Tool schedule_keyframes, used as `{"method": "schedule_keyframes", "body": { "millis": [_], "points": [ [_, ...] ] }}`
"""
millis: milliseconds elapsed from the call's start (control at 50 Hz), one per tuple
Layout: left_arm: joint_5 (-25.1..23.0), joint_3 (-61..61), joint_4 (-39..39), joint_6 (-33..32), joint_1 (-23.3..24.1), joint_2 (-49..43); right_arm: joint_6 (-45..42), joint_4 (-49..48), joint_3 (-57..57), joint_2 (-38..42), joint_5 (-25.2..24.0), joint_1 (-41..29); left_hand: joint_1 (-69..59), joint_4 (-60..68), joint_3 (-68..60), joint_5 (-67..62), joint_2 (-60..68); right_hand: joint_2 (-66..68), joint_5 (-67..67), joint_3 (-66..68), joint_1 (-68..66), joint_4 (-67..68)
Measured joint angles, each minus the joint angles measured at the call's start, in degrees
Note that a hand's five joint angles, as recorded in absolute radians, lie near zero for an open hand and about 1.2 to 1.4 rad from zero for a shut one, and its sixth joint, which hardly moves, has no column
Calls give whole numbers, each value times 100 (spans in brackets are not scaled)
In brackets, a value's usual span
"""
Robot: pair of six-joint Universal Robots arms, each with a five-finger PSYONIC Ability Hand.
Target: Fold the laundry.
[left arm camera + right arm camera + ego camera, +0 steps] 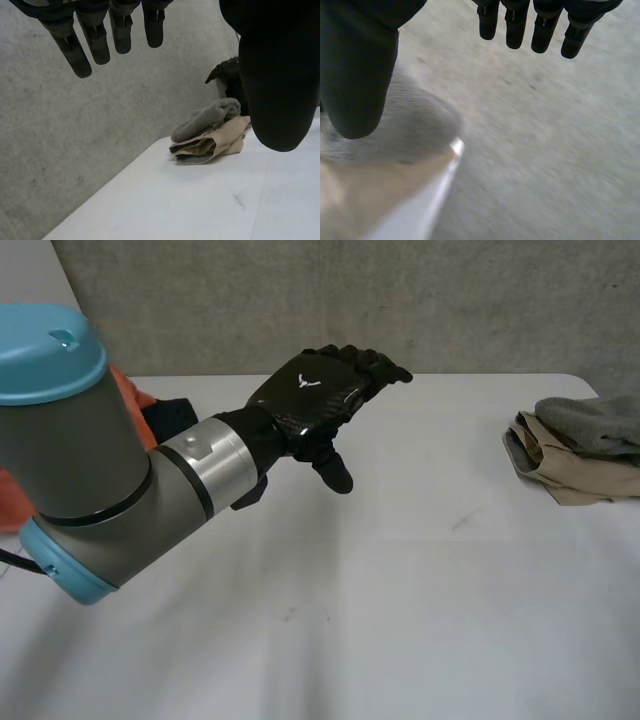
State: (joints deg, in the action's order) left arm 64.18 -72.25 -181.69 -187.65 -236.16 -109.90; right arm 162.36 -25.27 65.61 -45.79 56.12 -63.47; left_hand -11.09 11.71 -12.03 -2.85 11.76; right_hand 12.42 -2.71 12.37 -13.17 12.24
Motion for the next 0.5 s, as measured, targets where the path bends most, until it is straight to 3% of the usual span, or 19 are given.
{"method": "schedule_keyframes", "body": {
  "millis": [100,160,220,280,320,380,480,500],
  "points": [
    [0,1,-4,8,25,177,-725,1013,-296,-635,712,130,0,0,0,0,0,0,0,0,0,0],
    [16,35,-23,16,17,313,-1323,1290,-473,-1087,1392,53,0,0,0,0,0,0,0,0,0,0],
    [123,86,-76,16,-10,458,-1697,1046,-499,-1468,1914,-328,0,0,0,0,0,0,0,0,0,0],
    [469,144,-225,-15,-87,613,-1789,347,-213,-1811,2133,-1031,0,0,0,0,0,0,0,0,0,0],
    [855,168,-400,-91,-240,704,-1739,-180,166,-2041,2065,-1493,0,0,0,0,0,0,0,0,0,0],
    [1582,162,-720,-487,-884,768,-1590,-1301,1471,-2659,1394,-2459,1,-7,0,0,-3,-1,0,0,0,0],
    [1975,148,-904,-1455,-1928,345,-1573,-1824,2940,-3114,487,-3147,10,-11,0,0,-2,-1,0,-1,0,0],
    [1975,148,-904,-1455,-1928,345,-1573,-1824,2940,-3114,487,-3147,10,-11,0,0,-2,-1,0,-1,0,0]
  ]
}}
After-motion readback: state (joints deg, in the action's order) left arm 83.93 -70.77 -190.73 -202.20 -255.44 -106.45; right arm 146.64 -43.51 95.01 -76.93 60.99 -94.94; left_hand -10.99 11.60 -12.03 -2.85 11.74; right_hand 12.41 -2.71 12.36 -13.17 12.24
